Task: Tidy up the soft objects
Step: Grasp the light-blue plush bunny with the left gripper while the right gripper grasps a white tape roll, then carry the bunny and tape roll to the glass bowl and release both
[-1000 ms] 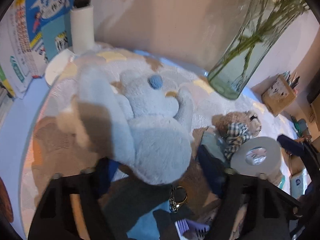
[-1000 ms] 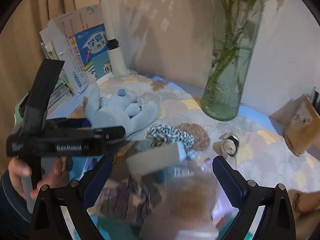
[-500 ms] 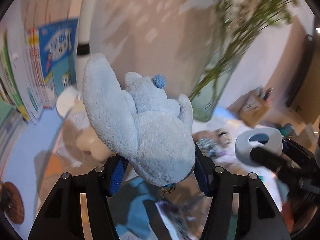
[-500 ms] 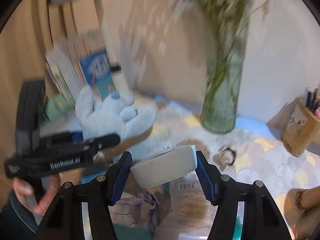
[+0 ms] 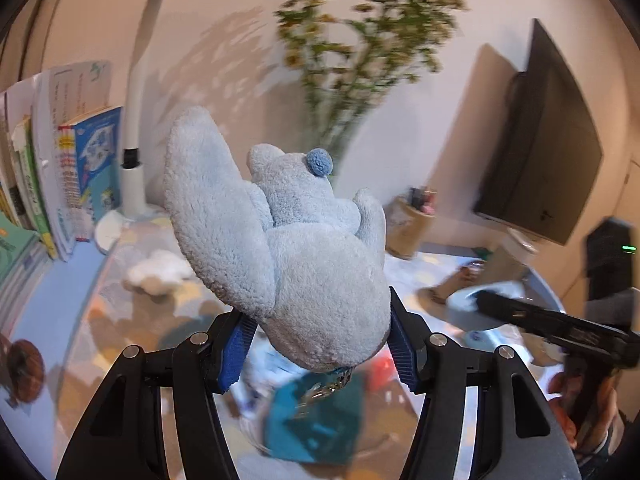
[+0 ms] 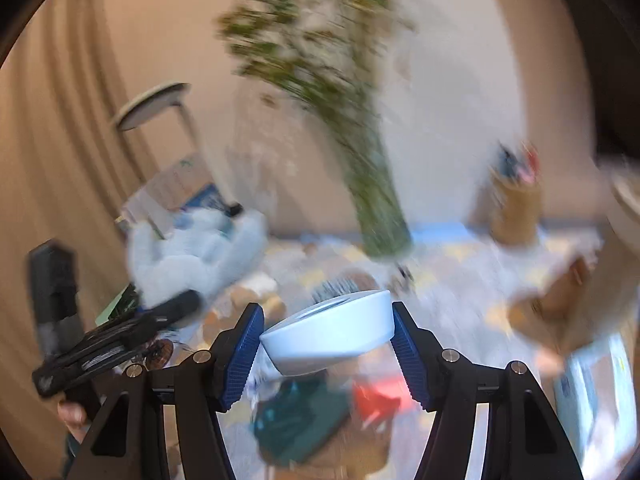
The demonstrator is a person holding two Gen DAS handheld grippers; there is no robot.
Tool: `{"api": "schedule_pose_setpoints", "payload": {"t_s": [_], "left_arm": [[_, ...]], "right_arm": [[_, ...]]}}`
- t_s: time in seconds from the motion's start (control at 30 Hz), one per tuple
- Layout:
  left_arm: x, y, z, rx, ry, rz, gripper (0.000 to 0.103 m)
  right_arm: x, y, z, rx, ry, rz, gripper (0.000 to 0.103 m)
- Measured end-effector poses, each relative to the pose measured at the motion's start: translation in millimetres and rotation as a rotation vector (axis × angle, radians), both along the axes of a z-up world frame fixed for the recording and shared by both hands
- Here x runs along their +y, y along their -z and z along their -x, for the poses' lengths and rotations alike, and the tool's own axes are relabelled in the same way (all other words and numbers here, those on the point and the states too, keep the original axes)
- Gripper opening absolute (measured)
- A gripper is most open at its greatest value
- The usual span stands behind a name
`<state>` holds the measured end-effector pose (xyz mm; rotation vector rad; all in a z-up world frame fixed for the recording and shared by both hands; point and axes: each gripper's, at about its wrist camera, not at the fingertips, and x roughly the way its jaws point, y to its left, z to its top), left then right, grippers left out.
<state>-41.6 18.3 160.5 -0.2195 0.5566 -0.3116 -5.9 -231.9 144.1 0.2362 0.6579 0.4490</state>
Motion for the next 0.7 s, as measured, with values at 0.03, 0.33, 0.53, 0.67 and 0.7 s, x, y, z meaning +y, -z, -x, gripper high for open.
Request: {"api": "schedule_pose_setpoints", "payload": {"t_s": [0.03,0.33,0.53,0.67,0.7], "left_arm": [[-9,-2,6,-0.003,0.020,0.006,0.058],[-113,-31,37,-0.076,0.209,-0.040,0.058],[-209,-53,43,-0.132,0.386,-0.088,0.058],[-273,-55,42,-0.132,0.496,-0.123,0.058],[-289,-53,41,-0.128,0.522,-0.136,0.058]], "right_arm": [[-10,6,-2,0.053,0.024,-0.019,0.062],[-114,4,57,0.069,0.193,-0.155,0.062],[-202,-18,106,-0.043,0.427,-0.167,0.063],[-267,-14,130,-0.065,0.628,-0.197,0.063],[-279,-10,132,-0.056,0.656,-0.209,0.063]]}}
